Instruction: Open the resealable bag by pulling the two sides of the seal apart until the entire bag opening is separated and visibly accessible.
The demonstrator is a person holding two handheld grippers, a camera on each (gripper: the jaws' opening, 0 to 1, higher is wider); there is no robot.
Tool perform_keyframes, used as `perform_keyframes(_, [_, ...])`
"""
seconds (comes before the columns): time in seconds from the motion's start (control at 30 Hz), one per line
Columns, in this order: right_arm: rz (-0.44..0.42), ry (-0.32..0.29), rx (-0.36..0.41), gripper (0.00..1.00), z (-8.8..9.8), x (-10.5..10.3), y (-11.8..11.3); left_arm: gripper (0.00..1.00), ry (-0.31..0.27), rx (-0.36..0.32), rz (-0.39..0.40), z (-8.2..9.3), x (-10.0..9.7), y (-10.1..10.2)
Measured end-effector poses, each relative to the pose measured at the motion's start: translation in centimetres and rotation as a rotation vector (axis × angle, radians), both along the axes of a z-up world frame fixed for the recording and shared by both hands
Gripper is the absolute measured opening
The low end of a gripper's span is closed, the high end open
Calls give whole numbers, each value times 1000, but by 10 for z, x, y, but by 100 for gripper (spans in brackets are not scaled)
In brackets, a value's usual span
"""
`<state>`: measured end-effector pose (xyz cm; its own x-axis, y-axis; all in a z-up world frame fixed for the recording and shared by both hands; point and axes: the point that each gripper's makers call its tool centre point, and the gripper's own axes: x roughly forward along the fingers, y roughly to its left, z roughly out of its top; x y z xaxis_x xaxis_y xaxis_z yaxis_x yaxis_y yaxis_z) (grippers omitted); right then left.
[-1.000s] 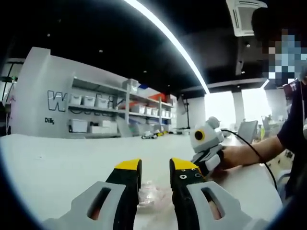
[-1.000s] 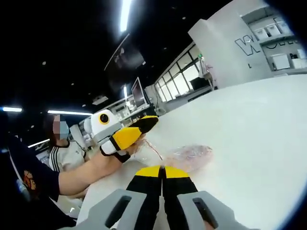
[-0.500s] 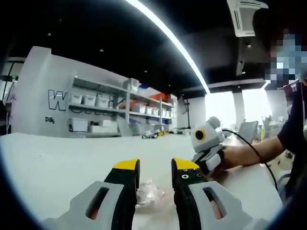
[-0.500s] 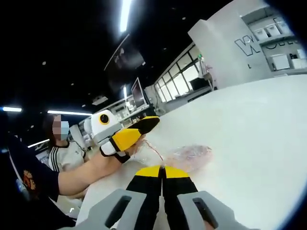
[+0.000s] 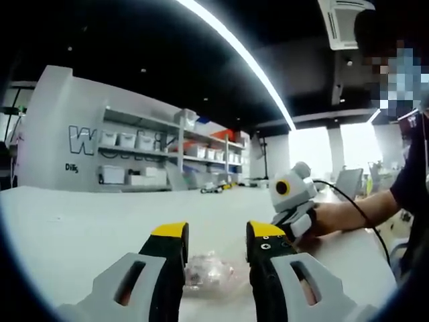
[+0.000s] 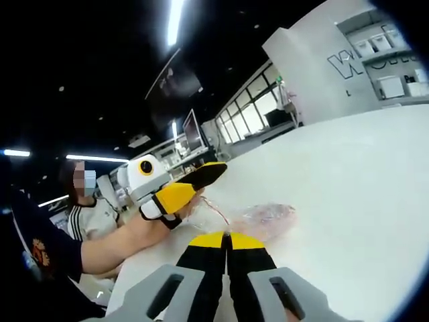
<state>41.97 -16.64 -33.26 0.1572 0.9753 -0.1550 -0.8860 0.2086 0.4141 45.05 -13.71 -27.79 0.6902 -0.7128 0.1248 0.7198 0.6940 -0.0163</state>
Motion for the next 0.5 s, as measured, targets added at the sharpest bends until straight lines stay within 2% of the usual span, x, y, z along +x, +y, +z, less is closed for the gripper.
perform_keyframes(0.3, [-1,-1,0,0,0,0,0,38,-1,-6,18,1,2,4])
perform_keyframes(0.5, [-3,-1,2,0,0,1,0,47,-4,4,35,0,4,5])
